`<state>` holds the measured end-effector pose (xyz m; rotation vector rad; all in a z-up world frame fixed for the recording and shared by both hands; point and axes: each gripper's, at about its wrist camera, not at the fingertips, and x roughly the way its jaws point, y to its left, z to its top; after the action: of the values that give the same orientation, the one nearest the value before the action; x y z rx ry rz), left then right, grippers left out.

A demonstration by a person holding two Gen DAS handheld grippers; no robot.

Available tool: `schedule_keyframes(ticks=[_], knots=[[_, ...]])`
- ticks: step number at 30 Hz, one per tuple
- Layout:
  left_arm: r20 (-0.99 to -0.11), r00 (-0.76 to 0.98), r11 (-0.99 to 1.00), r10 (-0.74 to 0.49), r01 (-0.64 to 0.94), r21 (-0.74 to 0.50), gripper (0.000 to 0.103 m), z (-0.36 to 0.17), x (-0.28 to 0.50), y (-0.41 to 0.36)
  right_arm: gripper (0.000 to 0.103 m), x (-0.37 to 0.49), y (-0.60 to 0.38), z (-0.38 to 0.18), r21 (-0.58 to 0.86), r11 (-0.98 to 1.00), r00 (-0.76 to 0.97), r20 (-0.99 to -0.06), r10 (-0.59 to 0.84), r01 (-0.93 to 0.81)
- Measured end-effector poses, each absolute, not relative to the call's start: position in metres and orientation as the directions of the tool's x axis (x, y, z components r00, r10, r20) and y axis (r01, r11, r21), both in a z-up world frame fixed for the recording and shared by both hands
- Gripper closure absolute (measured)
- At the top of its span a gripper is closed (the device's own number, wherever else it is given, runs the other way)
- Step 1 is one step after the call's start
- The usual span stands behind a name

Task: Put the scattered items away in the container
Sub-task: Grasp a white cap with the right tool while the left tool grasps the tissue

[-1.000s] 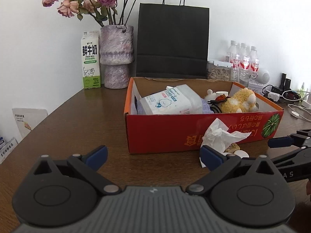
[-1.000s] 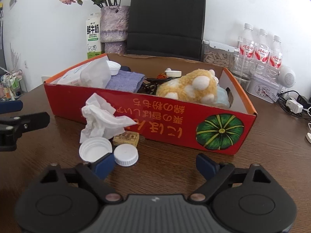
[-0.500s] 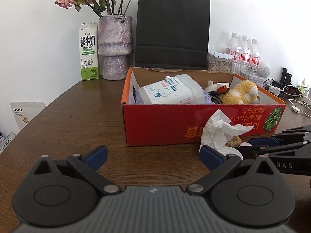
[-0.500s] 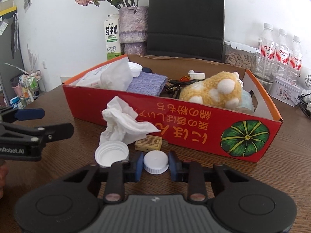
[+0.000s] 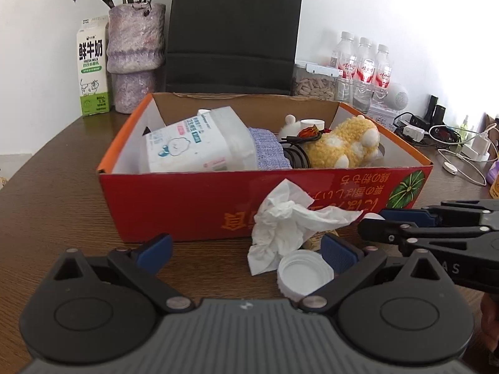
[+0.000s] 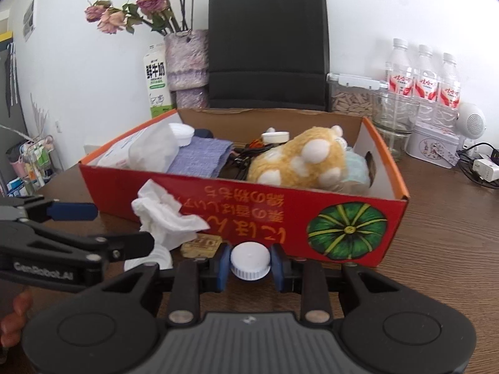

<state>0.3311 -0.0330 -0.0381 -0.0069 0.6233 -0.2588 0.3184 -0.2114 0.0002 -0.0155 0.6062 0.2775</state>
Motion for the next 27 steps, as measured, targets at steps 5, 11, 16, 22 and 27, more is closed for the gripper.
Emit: schedule_keyframes(ticks=[5,11,16,22,27], knots=[[-0.597,0.773,0.976,-0.215,0.186,-0.111,0.001,-0.039,0.34,-0.043,0.076,0.317,-0.222,0.003,0.067,0.965,0.798,-0.55,0.246,-0.252],[-0.615,0.754,0.973,-0.231,0.182,-0.142,0.032,-0.041,0.343,-0.051,0.076,0.316,-0.227,0.004,0.067,0.965,0.799,-0.547,0.248,-0.254],[-0.605,0.748,0.962,-0.273,0.218,-0.165,0.068,-0.042,0.341,-0.053,0.076,0.314,-0.228,0.003,0.071,0.964,0.798,-0.546,0.253,-0.257],[-0.599,0.752,0.962,-0.274,0.218,-0.166,0.085,-0.043,0.338,-0.05,0.076,0.313,-0.226,0.002,0.069,0.964,0.796,-0.551,0.25,-0.255],[-0.574,0.771,0.961,-0.276,0.228,-0.156,0.087,-0.039,0.33,-0.046,0.076,0.313,-0.226,0.002,0.069,0.964,0.796,-0.551,0.252,-0.257]])
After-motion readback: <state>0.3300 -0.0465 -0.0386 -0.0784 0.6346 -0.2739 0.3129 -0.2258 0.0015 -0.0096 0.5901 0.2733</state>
